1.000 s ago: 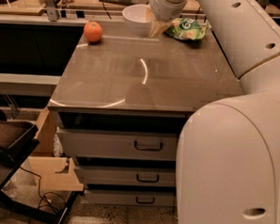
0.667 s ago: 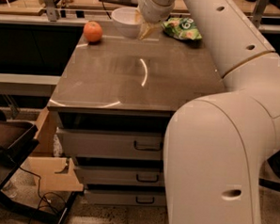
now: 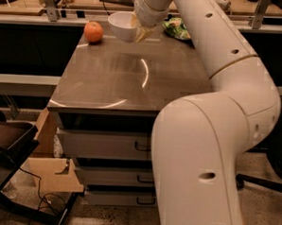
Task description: Move white bowl near orange
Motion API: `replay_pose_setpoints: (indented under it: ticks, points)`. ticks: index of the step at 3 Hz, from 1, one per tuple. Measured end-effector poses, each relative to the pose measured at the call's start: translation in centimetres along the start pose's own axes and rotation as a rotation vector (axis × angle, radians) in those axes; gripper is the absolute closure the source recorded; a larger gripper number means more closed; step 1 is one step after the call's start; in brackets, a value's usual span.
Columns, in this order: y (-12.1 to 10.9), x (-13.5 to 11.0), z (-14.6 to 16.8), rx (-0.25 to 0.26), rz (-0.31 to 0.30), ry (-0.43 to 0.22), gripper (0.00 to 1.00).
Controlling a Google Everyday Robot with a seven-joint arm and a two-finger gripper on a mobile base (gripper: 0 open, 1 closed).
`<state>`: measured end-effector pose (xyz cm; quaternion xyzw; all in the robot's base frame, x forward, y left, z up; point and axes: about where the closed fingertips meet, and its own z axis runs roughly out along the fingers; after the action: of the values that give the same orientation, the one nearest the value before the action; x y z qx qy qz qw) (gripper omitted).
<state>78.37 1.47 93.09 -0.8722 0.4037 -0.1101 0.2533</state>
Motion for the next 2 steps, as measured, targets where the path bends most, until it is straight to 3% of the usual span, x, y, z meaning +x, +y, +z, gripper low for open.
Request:
replay_pose_setpoints:
  ticks: [2]
  points:
    - [-0.7, 2.3, 7.2, -0.037, -0.030, 0.021, 1.00]
